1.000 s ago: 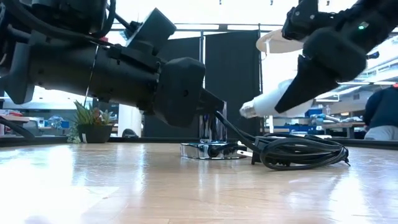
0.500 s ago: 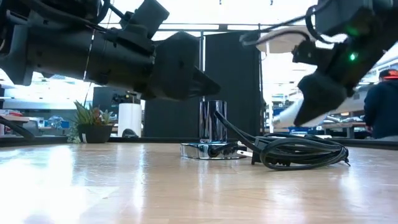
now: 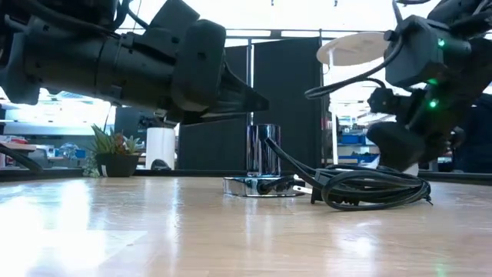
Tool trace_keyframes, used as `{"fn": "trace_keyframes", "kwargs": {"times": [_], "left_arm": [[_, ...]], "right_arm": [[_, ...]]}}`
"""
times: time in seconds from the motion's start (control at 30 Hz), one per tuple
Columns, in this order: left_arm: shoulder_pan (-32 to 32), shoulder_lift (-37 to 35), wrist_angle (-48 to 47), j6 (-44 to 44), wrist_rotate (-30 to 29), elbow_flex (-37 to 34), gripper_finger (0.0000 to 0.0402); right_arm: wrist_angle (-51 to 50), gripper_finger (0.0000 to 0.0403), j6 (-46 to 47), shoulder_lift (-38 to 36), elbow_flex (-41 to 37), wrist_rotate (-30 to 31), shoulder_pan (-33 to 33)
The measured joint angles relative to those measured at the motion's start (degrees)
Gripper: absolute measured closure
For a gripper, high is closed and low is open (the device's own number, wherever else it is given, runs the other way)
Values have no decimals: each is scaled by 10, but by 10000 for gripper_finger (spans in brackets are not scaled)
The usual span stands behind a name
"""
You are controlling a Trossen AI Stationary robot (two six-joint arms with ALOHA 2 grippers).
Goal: Screw lightbulb
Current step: Remove the white lightbulb from the silver lamp, then return to Home Position
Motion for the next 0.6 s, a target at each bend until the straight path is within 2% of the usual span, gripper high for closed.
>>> {"fn": "trace_keyframes", "kwargs": {"times": [0.2,0.3,0.6], "left_arm": [[2,-17,-1,0,13,-13,101],[0,-44,-16,-1,13,-30,101],[-26,-131,-27,-5,-7,-101,101]], "right_arm": [[5,24,-49,-11,11,-47,-1],[0,7,-72,-32,24,-49,0],[-141,17,-76,-111,80,-42,-1]]}}
